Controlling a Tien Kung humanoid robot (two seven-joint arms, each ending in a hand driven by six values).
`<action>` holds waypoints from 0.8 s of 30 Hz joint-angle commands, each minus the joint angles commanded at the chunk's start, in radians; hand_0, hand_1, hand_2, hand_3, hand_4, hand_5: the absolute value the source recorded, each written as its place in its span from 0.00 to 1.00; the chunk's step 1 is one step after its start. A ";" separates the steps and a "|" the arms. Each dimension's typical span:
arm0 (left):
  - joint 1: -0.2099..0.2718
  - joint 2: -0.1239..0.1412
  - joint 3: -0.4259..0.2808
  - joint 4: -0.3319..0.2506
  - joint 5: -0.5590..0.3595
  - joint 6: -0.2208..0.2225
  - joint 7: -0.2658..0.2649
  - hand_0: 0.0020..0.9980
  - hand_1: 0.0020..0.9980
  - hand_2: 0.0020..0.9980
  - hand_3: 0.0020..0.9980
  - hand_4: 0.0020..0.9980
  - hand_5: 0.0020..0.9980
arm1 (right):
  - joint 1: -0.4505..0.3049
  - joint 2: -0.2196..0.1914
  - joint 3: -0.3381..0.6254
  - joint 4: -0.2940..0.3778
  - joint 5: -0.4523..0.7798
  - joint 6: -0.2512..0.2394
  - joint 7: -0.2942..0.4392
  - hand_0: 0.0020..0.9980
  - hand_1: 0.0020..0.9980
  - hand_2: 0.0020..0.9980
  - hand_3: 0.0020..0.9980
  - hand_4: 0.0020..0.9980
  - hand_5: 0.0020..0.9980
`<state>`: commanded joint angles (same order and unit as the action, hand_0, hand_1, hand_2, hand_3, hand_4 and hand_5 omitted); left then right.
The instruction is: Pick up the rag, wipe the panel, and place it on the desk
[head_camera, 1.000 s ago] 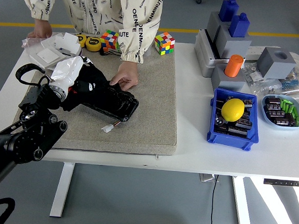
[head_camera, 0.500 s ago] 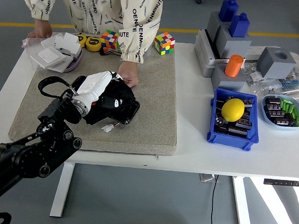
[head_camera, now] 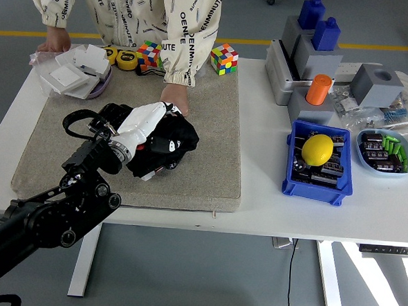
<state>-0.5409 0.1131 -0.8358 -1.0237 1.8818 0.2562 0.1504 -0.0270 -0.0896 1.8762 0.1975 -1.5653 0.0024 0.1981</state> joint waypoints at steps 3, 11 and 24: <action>-0.001 -0.001 -0.018 0.028 0.009 0.002 -0.003 0.19 0.32 0.40 0.57 0.68 0.00 | -0.001 -0.001 0.001 0.000 -0.002 -0.001 0.000 0.52 0.55 0.49 0.52 0.84 0.35; -0.004 -0.001 -0.104 0.094 0.038 0.029 -0.016 0.19 0.31 0.40 0.57 0.68 0.00 | -0.001 -0.002 0.001 0.000 -0.003 -0.001 -0.001 0.52 0.55 0.49 0.52 0.84 0.35; -0.036 -0.014 -0.293 0.273 0.110 0.072 -0.037 0.19 0.31 0.40 0.57 0.68 0.00 | 0.001 -0.002 -0.001 0.001 0.002 -0.001 0.000 0.52 0.55 0.49 0.52 0.84 0.35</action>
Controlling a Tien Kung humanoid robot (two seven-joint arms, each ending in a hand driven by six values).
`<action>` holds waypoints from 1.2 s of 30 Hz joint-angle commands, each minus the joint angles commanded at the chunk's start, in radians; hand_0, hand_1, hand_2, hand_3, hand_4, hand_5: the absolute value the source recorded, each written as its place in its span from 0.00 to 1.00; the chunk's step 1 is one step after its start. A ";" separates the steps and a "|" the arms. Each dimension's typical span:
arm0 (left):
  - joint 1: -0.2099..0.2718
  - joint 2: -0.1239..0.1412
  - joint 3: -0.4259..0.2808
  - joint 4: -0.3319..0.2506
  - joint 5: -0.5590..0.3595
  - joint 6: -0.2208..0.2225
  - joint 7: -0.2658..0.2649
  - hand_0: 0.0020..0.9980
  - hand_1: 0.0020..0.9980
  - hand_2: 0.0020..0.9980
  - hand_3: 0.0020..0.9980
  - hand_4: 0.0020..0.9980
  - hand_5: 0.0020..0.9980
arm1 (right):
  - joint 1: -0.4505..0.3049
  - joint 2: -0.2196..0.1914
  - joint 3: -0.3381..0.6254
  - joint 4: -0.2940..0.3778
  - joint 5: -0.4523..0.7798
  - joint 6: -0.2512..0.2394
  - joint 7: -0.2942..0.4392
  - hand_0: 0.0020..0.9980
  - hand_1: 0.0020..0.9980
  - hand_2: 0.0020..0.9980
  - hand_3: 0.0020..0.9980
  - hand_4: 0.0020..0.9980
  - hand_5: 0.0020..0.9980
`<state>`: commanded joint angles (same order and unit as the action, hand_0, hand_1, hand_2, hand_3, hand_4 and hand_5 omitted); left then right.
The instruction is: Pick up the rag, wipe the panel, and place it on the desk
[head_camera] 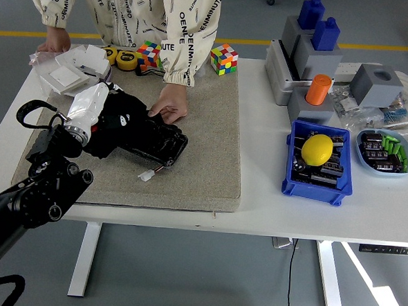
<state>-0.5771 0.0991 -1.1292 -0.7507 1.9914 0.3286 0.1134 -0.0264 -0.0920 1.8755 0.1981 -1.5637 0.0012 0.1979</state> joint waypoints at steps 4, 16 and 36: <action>-0.005 -0.002 -0.061 0.034 0.026 0.019 -0.007 0.19 0.31 0.40 0.57 0.68 0.00 | 0.000 0.000 0.000 0.000 -0.001 0.000 0.000 0.52 0.55 0.49 0.52 0.84 0.35; -0.007 -0.001 -0.109 0.058 0.043 0.051 -0.019 0.19 0.30 0.40 0.57 0.68 0.00 | 0.000 0.001 -0.004 0.000 0.003 0.001 0.000 0.52 0.55 0.49 0.52 0.84 0.35; 0.025 0.034 0.153 -0.112 -0.082 0.007 0.026 0.19 0.30 0.40 0.57 0.68 0.00 | -0.003 -0.002 -0.025 0.005 0.013 0.002 0.000 0.52 0.55 0.49 0.52 0.84 0.35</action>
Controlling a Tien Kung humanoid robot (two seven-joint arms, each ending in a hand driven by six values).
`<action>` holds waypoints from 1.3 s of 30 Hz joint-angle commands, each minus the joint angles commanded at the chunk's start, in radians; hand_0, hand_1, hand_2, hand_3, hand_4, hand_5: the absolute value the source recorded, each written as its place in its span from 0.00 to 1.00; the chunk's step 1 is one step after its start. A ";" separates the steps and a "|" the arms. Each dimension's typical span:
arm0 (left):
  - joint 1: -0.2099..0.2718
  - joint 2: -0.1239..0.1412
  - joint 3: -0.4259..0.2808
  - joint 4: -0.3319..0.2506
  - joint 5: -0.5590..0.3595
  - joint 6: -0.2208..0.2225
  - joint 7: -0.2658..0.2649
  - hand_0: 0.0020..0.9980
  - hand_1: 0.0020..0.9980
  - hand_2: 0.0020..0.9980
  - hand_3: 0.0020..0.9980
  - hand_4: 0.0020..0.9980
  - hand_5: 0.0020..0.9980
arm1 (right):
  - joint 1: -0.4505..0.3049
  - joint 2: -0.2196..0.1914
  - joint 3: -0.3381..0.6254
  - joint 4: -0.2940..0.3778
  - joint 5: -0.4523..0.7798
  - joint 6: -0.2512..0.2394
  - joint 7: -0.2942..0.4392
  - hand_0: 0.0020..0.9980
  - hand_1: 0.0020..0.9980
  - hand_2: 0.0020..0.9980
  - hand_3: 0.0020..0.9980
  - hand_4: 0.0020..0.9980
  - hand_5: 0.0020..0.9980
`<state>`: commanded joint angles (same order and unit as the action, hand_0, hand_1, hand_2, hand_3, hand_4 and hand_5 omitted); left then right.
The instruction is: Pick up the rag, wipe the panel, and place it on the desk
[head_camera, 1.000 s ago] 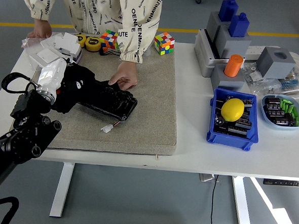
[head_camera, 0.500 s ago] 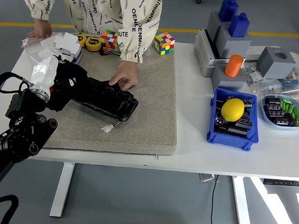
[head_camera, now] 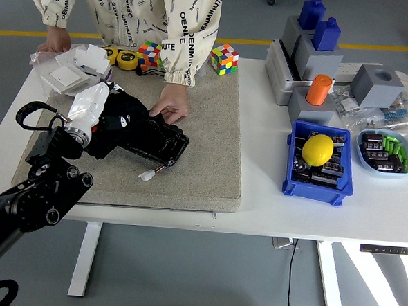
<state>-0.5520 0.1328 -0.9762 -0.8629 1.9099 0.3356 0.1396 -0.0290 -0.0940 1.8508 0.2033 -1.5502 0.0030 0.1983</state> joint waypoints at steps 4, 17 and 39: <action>0.004 0.010 0.070 -0.041 -0.034 -0.008 0.010 0.19 0.30 0.40 0.57 0.68 0.00 | 0.001 -0.001 -0.006 0.002 0.006 0.000 0.000 0.52 0.55 0.49 0.52 0.84 0.35; 0.005 0.013 0.248 -0.186 -0.118 -0.012 0.020 0.19 0.29 0.40 0.57 0.68 0.00 | 0.000 0.000 -0.004 0.003 0.005 0.001 0.001 0.52 0.55 0.49 0.52 0.84 0.35; -0.008 -0.008 0.138 -0.060 -0.059 0.002 0.010 0.19 0.29 0.40 0.57 0.68 0.00 | 0.001 0.000 0.000 0.002 0.005 0.002 0.001 0.52 0.55 0.49 0.52 0.84 0.35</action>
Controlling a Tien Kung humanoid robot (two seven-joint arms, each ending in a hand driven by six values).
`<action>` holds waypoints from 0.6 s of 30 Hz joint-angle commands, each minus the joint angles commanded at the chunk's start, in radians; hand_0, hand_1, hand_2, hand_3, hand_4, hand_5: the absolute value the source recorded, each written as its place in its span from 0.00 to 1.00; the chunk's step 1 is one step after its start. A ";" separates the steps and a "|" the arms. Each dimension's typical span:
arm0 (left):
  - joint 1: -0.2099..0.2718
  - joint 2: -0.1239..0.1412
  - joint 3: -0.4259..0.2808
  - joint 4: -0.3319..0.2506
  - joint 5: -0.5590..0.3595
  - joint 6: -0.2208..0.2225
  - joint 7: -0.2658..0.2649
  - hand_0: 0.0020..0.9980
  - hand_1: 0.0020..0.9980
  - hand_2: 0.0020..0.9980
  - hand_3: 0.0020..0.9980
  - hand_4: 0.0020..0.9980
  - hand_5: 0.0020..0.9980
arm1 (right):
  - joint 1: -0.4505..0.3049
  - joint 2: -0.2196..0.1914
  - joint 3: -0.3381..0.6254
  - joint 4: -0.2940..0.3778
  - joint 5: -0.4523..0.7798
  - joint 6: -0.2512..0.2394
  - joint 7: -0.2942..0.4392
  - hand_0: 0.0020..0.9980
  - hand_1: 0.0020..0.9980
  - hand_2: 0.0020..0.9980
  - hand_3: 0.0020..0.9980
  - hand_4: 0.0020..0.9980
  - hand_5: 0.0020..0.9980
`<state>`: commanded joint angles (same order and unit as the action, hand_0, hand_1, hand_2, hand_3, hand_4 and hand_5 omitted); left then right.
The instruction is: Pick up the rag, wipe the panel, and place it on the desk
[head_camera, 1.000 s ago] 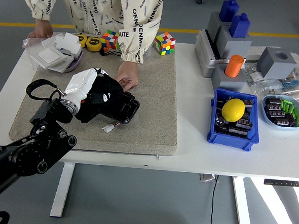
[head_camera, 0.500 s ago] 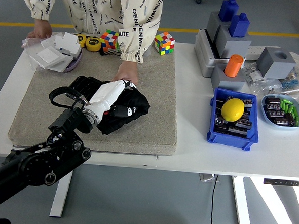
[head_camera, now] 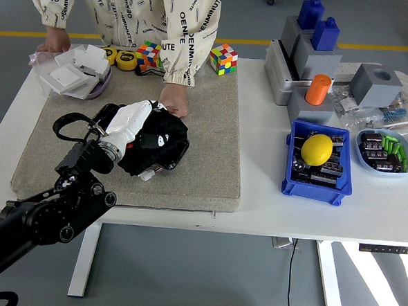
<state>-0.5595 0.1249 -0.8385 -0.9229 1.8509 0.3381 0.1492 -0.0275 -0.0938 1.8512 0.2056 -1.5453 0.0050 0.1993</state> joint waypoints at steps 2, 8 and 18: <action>-0.004 -0.001 -0.029 0.027 0.013 0.002 -0.002 0.19 0.29 0.40 0.57 0.68 0.00 | 0.000 0.000 0.001 0.000 0.000 0.000 0.000 0.52 0.55 0.49 0.52 0.85 0.34; -0.020 -0.010 -0.130 0.116 0.058 0.006 -0.006 0.19 0.28 0.40 0.57 0.68 0.00 | 0.001 0.000 -0.001 0.000 0.002 0.000 0.000 0.52 0.55 0.49 0.52 0.85 0.35; -0.043 -0.017 -0.299 0.220 0.146 0.040 -0.020 0.19 0.28 0.40 0.57 0.68 0.00 | 0.001 -0.001 0.000 0.000 0.002 0.000 0.001 0.51 0.55 0.49 0.52 0.85 0.35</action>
<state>-0.6028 0.1080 -1.1372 -0.7031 1.9969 0.3783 0.1296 -0.0266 -0.0948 1.8515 0.2056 -1.5432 0.0048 0.1999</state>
